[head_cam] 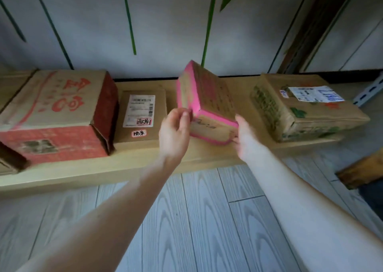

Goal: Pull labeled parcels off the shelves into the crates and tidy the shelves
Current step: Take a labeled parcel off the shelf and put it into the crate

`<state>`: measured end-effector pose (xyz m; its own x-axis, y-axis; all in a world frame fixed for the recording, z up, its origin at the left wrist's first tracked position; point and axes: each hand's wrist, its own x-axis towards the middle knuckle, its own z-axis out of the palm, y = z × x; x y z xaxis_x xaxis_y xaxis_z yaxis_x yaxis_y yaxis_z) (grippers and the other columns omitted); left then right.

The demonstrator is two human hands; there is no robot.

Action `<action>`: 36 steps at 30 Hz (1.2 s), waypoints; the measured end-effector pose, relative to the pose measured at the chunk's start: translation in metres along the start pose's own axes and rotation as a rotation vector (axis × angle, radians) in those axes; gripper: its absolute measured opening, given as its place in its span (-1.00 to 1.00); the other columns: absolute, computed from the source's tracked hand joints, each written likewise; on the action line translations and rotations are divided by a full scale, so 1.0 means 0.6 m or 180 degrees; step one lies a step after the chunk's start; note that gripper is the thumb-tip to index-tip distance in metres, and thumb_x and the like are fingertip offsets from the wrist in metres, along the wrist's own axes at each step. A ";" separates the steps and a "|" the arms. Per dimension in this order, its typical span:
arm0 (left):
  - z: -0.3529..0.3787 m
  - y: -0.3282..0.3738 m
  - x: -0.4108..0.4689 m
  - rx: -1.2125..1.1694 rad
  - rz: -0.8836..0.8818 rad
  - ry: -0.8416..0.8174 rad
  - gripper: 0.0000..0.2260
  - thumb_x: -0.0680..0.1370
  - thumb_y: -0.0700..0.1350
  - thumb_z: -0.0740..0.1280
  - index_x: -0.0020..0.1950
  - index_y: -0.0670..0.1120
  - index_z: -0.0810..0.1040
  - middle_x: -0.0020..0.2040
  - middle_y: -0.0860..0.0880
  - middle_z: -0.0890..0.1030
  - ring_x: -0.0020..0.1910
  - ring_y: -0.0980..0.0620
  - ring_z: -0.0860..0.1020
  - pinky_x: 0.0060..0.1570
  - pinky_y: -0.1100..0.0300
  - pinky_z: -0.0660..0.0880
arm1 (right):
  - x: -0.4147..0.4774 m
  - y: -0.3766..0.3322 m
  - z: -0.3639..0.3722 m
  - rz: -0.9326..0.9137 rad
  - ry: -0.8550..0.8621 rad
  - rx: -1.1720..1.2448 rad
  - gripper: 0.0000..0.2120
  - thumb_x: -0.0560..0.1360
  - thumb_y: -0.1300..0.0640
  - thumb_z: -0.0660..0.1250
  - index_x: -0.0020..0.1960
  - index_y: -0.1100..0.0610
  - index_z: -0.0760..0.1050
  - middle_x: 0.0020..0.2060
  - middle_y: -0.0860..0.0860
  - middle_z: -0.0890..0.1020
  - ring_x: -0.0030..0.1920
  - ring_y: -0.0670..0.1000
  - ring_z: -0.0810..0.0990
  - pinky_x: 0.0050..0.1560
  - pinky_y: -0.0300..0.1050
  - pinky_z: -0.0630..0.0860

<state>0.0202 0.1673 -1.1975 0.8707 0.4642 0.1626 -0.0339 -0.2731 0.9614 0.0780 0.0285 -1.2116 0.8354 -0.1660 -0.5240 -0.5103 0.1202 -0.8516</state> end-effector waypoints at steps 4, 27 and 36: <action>0.004 0.017 -0.016 -0.0751 -0.0940 -0.0150 -0.52 0.44 0.06 0.39 0.26 -0.13 0.38 0.16 -0.02 0.53 0.20 -0.05 0.50 0.22 0.04 0.44 | -0.027 0.033 -0.035 0.0346 -0.0304 0.0167 -0.68 0.60 0.07 0.06 0.23 0.22 0.39 0.08 0.26 0.54 0.04 0.17 0.54 -0.02 0.00 0.48; -0.025 0.004 -0.084 -0.0790 -0.0864 -0.1195 -0.52 0.33 -0.13 0.53 0.16 -0.15 0.41 0.09 -0.05 0.58 0.05 0.03 0.57 0.04 0.18 0.54 | -0.091 0.076 -0.101 -0.0351 -0.1049 0.0805 -0.64 0.59 0.06 0.01 0.25 0.10 0.47 0.00 0.09 0.69 -0.05 0.05 0.67 0.04 -0.01 0.57; -0.009 0.039 -0.082 -0.0836 -0.1228 -0.0190 -0.83 0.49 -0.20 0.33 -0.18 0.04 0.40 -0.22 0.09 0.54 -0.28 0.19 0.49 -0.36 0.36 0.45 | -0.123 0.062 -0.094 -0.0520 0.0147 0.0333 -0.71 0.55 0.11 0.15 -0.26 0.12 0.54 -0.43 -0.08 0.66 -0.37 -0.07 0.60 -0.40 -0.33 0.45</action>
<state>-0.0259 0.1428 -1.1817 0.8705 0.4386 -0.2233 0.1813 0.1360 0.9740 -0.0144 -0.0098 -1.2055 0.8939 -0.2360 -0.3811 -0.3425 0.1888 -0.9204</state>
